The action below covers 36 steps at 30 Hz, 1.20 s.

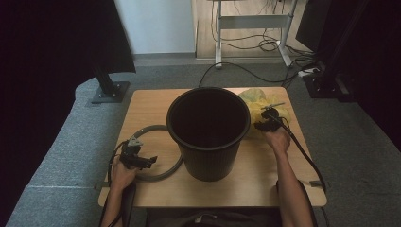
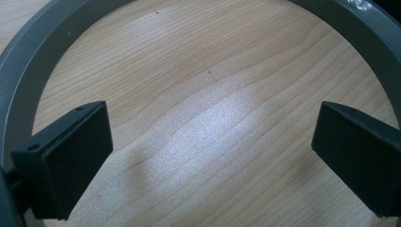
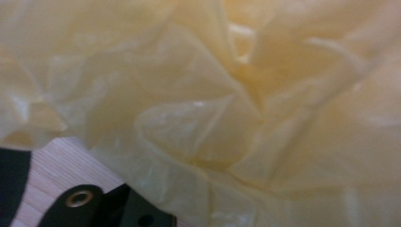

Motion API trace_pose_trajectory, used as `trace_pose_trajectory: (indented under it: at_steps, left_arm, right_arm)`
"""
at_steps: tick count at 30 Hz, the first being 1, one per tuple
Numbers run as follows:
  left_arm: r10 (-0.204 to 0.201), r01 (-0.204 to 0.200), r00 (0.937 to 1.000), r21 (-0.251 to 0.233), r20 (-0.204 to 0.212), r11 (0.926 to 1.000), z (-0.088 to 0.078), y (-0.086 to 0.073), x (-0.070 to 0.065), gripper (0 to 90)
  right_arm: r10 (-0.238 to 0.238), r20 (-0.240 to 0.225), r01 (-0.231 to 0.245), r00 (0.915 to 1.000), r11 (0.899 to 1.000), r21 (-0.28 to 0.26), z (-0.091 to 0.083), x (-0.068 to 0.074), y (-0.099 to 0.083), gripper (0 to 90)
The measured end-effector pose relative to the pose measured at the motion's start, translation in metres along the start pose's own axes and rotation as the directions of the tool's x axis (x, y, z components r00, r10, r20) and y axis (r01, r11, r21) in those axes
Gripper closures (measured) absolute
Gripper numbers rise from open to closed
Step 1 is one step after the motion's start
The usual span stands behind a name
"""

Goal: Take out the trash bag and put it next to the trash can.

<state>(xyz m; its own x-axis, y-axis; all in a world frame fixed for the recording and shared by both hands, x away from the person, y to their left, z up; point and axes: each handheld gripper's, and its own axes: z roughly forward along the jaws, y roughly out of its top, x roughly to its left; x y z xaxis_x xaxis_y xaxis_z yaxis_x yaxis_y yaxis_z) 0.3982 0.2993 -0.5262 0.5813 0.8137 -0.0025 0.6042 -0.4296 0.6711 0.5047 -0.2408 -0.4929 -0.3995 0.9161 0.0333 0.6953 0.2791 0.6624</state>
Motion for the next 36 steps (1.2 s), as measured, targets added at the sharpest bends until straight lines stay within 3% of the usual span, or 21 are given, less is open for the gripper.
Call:
trace_pose_trajectory:
  at_steps: [5,10,13,16,18,24,29,36]
  left_arm:
    - [-0.005,0.005,1.0,0.002,0.0,1.0,0.0,0.0,0.001,0.0]
    - [-0.002,0.002,1.0,0.004,0.001,1.0,0.0,0.0,0.0,0.0]
    - [-0.002,0.002,1.0,0.009,0.002,1.0,0.0,0.0,0.0,0.0]
    - [-0.001,0.001,1.0,0.01,0.003,0.9999,0.0,0.0,0.0,0.0]
    - [-0.002,0.002,1.0,0.01,0.004,1.0,0.0,0.0,0.0,0.0]
    - [-0.005,0.005,1.0,0.01,0.004,0.9999,0.0,-0.001,0.0,0.0]
    - [-0.008,0.008,1.0,0.01,0.002,0.9999,-0.001,-0.001,0.0,0.0]
    - [-0.008,0.008,1.0,0.013,0.003,0.9999,0.0,-0.001,0.0,0.0]
  right_arm:
    - [-0.046,0.035,0.047,0.9983,0.999,-0.018,-0.017,0.004,-0.004,34.7]
    - [-0.052,0.014,0.052,0.9986,0.998,-0.025,-0.035,0.005,-0.012,14.6]
    - [-0.073,-0.012,0.072,0.9973,0.997,-0.014,-0.044,0.005,-0.02,13.4]
    - [-0.114,-0.003,0.114,0.9934,0.993,-0.003,-0.053,0.009,-0.028,9.0]
    - [-0.108,-0.025,0.108,0.9938,0.994,-0.016,-0.059,0.011,-0.034,7.7]
    - [-0.096,-0.034,0.095,0.9948,0.995,-0.032,-0.071,0.013,-0.054,0.9]
    - [-0.078,-0.032,0.078,0.9964,0.997,-0.025,-0.069,0.01,-0.074,0.0]
    - [-0.037,-0.014,0.036,0.9992,0.999,-0.025,-0.054,-0.007,-0.099,0.0]
